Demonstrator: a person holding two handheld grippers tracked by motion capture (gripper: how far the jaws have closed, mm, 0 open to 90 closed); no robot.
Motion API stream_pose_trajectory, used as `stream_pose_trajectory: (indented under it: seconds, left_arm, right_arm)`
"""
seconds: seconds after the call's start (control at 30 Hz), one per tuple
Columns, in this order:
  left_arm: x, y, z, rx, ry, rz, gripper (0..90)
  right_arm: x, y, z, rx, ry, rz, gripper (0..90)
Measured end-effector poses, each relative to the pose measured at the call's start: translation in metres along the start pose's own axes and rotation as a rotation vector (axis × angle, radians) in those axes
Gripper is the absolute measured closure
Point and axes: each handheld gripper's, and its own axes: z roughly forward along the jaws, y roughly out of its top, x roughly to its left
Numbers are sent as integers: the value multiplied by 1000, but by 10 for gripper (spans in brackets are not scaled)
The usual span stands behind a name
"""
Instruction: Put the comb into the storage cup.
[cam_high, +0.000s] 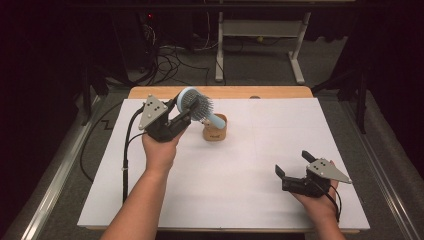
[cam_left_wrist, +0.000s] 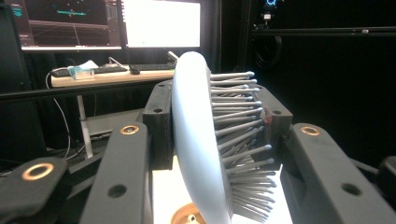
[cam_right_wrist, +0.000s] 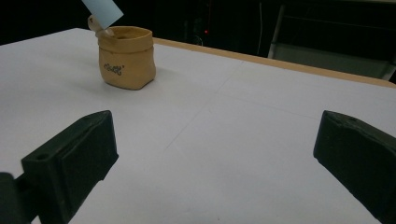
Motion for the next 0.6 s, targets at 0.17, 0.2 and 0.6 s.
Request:
stream_pose_trajectory:
  seconds: [0.17,0.2,0.6]
  left_arm:
    - [3,2,10,2,10,0,586]
    - [4,2,12,4,11,-3,585]
    - [12,-2,28,34,43,-12,585]
  right_arm:
    - [0,0,0,-4,-1,-2,0]
    - [-1,0,-1,-5,-1,-2,1]
    - [-2,0,-1,-11,-6,0,1]
